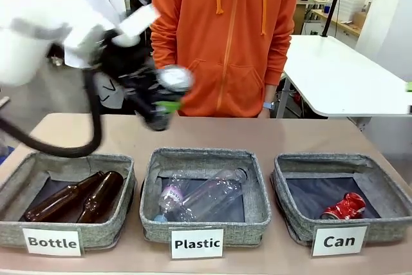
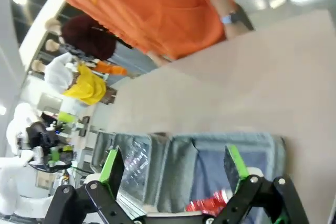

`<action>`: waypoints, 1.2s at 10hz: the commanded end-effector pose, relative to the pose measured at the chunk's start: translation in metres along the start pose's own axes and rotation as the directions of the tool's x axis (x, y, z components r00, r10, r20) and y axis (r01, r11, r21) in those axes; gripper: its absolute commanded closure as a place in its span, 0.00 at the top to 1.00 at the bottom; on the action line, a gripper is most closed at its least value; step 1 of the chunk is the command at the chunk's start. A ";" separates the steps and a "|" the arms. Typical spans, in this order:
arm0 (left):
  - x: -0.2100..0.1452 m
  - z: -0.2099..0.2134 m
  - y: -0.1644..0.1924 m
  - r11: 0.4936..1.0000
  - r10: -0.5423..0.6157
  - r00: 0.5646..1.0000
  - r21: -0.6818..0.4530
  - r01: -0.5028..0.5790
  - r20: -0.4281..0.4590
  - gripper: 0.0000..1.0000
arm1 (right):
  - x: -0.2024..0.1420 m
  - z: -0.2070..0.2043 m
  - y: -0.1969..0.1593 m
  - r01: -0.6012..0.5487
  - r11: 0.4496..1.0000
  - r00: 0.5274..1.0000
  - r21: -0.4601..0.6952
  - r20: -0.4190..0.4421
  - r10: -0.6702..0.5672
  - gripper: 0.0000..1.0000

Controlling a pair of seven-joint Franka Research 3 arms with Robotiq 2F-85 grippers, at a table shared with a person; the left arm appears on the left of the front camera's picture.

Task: Sort the can waste into the basket.
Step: Pick up the can waste from the table and place it in the right Fabric basket.

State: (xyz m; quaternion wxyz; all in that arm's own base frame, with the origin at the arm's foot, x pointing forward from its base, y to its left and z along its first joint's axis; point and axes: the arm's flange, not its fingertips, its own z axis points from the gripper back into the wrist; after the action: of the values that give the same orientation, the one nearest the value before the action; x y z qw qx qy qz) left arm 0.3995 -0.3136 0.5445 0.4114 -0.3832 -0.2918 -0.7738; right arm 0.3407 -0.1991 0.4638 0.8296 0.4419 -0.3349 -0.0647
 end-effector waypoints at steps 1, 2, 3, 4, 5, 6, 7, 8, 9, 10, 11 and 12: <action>0.025 -0.056 0.072 0.999 -0.042 0.997 -0.004 0.042 -0.064 0.04 | -0.057 0.044 0.005 0.000 0.998 1.000 -0.058 -0.022 -0.001 1.00; 0.048 -0.102 0.095 0.993 -0.097 0.995 -0.076 0.095 -0.027 0.04 | -0.082 0.073 0.003 -0.023 0.999 1.000 -0.046 0.021 0.024 1.00; 0.067 -0.144 0.115 0.990 -0.133 0.990 -0.048 0.131 -0.036 0.04 | -0.108 0.096 0.003 -0.059 0.995 0.997 -0.078 0.041 0.062 1.00; 0.081 -0.192 0.136 0.987 -0.148 0.988 -0.069 0.144 -0.050 0.04 | -0.138 0.117 0.002 -0.091 0.991 0.994 -0.094 0.048 0.096 1.00; 0.087 -0.228 0.150 0.988 -0.148 0.982 -0.055 0.142 -0.114 0.04 | -0.156 0.125 -0.005 -0.114 0.988 0.991 -0.108 0.052 0.120 1.00; 0.086 -0.259 0.161 0.989 -0.147 0.980 -0.041 0.143 -0.135 0.04 | -0.087 0.114 -0.008 -0.038 0.995 0.999 -0.090 0.035 0.041 1.00; 0.084 -0.278 0.164 0.992 -0.127 0.974 -0.029 0.124 -0.189 0.04 | -0.087 0.114 -0.008 -0.038 0.995 0.999 -0.090 0.035 0.041 1.00; 0.078 -0.293 0.166 0.994 -0.110 0.975 -0.044 0.103 -0.192 0.04 | -0.087 0.114 -0.008 -0.038 0.995 0.999 -0.090 0.035 0.041 1.00; 0.071 -0.299 0.169 0.994 -0.110 0.973 -0.037 0.105 -0.201 0.04 | -0.087 0.114 -0.008 -0.038 0.995 0.999 -0.090 0.035 0.041 1.00; 0.065 -0.300 0.174 0.994 -0.104 0.971 -0.057 0.094 -0.214 0.04 | -0.087 0.114 -0.008 -0.038 0.995 0.999 -0.090 0.035 0.041 1.00; 0.063 -0.300 0.174 0.994 -0.103 0.968 -0.062 0.091 -0.228 0.04 | -0.087 0.114 -0.008 -0.038 0.995 0.999 -0.090 0.035 0.041 1.00; 0.061 -0.299 0.175 0.994 -0.102 0.966 -0.071 0.088 -0.236 0.04 | -0.087 0.114 -0.008 -0.038 0.995 0.999 -0.090 0.035 0.041 1.00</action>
State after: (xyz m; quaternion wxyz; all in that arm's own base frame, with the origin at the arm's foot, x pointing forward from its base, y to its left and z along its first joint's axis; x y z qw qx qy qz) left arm 0.4142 -0.6443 0.4465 0.3881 -0.2925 -0.2500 -0.8375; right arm 0.2025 -0.2471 0.4552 0.8470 0.3946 -0.3517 -0.0566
